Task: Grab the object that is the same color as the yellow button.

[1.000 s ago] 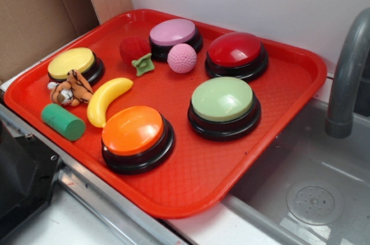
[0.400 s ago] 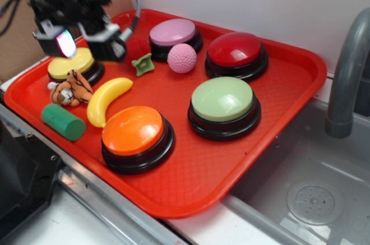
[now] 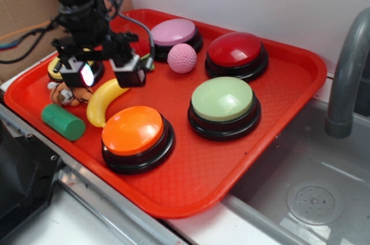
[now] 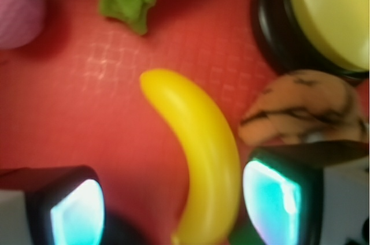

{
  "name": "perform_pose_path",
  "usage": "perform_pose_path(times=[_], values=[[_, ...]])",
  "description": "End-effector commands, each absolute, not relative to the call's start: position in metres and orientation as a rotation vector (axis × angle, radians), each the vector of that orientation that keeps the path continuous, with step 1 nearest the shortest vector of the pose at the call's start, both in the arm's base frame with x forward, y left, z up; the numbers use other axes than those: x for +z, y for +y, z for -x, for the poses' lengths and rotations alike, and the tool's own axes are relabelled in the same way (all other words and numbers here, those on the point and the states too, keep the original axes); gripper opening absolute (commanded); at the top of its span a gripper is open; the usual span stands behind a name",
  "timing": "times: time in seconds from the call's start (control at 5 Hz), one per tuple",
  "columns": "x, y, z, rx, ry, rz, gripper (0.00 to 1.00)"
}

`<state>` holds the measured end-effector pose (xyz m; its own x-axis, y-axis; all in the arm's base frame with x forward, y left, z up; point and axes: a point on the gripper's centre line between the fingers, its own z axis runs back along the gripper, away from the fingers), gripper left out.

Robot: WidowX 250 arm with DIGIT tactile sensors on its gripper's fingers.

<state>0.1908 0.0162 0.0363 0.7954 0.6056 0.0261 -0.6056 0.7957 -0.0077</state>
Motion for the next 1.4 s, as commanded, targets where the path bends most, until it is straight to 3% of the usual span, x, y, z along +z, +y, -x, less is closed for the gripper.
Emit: perform_pose_path(times=[0.0,0.2,0.4,0.6,1.2], values=[[0.018,0.029,-0.189,0.693,-0.020,-0.024,1.00],[0.014,0.027,-0.186,0.675,-0.038,-0.006,0.54],[0.018,0.025,-0.187,0.666,-0.045,0.021,0.00],[0.029,0.023,-0.192,0.632,-0.049,0.032,0.00],[0.133,-0.009,-0.218,0.262,-0.014,-0.021,0.00]])
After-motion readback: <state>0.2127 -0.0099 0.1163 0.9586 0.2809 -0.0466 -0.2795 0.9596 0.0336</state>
